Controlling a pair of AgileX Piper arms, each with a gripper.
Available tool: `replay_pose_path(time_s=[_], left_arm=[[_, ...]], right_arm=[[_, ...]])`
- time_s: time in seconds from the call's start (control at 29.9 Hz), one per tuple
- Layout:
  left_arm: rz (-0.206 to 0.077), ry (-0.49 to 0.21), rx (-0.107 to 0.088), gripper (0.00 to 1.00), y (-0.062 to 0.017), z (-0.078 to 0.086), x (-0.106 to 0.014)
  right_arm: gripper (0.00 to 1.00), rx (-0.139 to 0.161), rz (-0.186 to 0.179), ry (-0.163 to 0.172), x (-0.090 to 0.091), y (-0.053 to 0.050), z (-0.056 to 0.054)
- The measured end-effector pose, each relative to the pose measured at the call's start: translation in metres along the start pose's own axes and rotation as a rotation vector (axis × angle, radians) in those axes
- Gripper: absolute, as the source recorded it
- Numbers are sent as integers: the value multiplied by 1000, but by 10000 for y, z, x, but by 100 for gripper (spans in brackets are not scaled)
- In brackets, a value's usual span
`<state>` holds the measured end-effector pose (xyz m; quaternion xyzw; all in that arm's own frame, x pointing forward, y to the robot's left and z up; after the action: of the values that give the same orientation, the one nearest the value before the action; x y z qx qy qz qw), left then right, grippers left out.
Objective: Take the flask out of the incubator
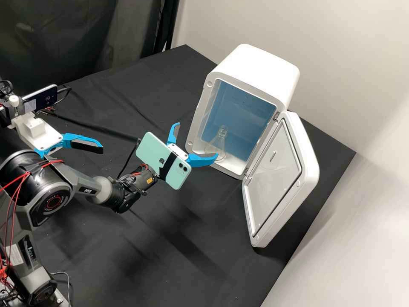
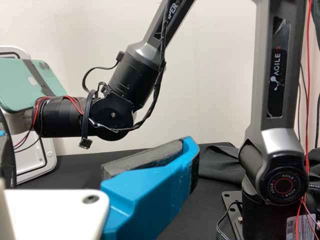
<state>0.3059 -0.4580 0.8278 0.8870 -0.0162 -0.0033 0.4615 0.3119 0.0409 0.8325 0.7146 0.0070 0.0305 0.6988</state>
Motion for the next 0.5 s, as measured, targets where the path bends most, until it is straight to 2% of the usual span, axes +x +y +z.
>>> replay_pose_path(time_s=[0.37, 0.5], left_arm=[[2, 0, 0, 100, 2, 0, 0], [7, -2, -1, 100, -55, -8, -49]], right_arm=[[100, 0, 0, 0, 0, 0, 0], [100, 0, 0, 0, 0, 0, 0]])
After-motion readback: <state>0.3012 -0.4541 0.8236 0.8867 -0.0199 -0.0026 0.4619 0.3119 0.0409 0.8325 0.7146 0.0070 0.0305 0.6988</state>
